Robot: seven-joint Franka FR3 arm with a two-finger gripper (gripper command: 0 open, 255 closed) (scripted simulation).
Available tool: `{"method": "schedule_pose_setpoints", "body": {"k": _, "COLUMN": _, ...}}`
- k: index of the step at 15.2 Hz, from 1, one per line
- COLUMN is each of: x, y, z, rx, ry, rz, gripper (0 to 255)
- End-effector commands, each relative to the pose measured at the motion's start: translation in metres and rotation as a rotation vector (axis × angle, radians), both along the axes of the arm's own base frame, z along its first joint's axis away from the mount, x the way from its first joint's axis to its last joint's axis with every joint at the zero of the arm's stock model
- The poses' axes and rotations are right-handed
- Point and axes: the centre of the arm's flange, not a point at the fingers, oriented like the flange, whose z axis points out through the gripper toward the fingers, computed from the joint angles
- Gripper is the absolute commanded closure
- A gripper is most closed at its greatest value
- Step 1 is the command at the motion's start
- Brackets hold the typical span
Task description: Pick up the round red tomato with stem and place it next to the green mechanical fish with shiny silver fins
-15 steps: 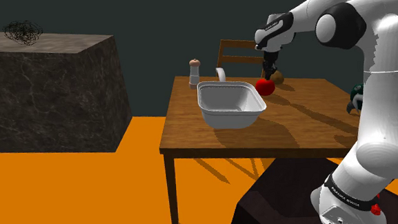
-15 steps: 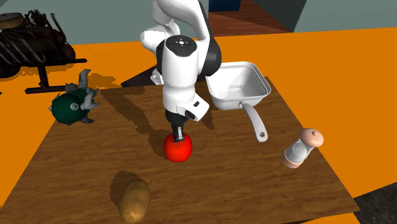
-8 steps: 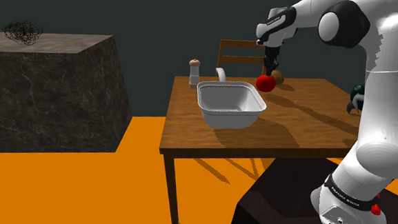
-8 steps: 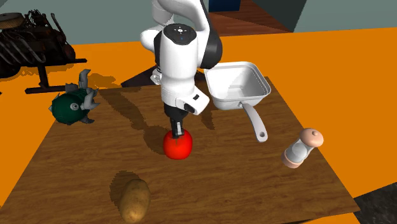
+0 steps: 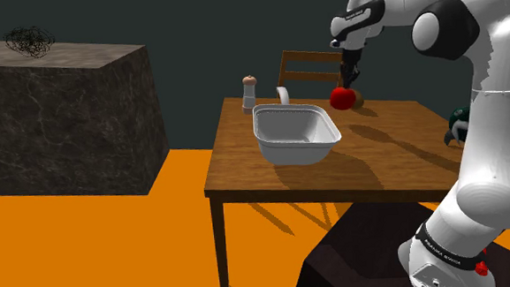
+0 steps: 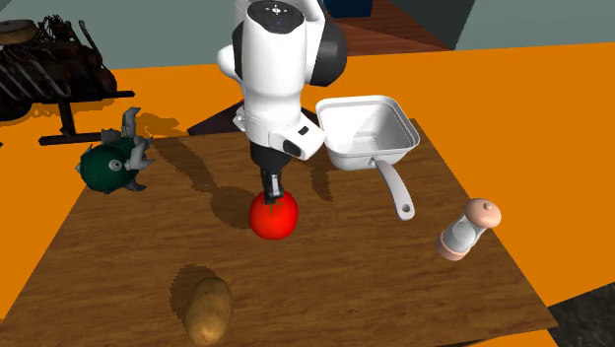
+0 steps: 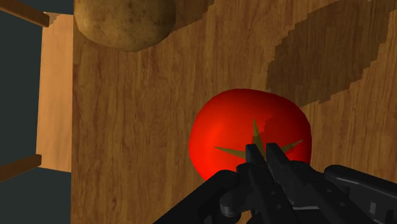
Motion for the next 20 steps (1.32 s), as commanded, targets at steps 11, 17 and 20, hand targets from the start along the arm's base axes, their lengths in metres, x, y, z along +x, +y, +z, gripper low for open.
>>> {"method": "schedule_pose_setpoints", "body": {"k": 11, "x": 0.000, "y": 0.001, "z": 0.064, "rx": 0.000, "ry": 0.000, "rz": 0.000, "gripper": 255}}
{"method": "schedule_pose_setpoints", "body": {"k": 17, "x": 0.000, "y": 0.001, "z": 0.096, "rx": 0.000, "ry": 0.000, "rz": 0.000, "gripper": 255}}
{"method": "schedule_pose_setpoints", "body": {"k": 20, "x": 0.000, "y": 0.001, "z": 0.112, "rx": 0.000, "ry": 0.000, "rz": 0.000, "gripper": 255}}
